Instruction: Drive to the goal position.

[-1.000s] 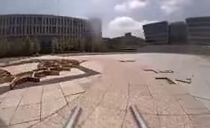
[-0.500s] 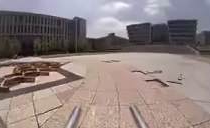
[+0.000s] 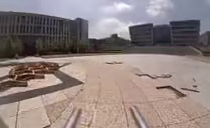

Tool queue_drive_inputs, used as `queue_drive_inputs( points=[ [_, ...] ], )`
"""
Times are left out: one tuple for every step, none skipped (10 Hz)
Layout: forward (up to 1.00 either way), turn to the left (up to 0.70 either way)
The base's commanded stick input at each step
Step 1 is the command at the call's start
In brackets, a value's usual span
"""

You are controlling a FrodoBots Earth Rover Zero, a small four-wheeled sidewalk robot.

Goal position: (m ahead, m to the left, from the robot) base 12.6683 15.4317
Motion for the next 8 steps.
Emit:
queue_drive_inputs(
  points=[
    [0.70,0.03],
    [0.70,0.03],
    [0.70,0.03],
    [0.70,0.03],
    [0.70,0.03],
    [0.70,0.03],
    [0.70,0.03],
    [0.70,0.03]
  ],
)
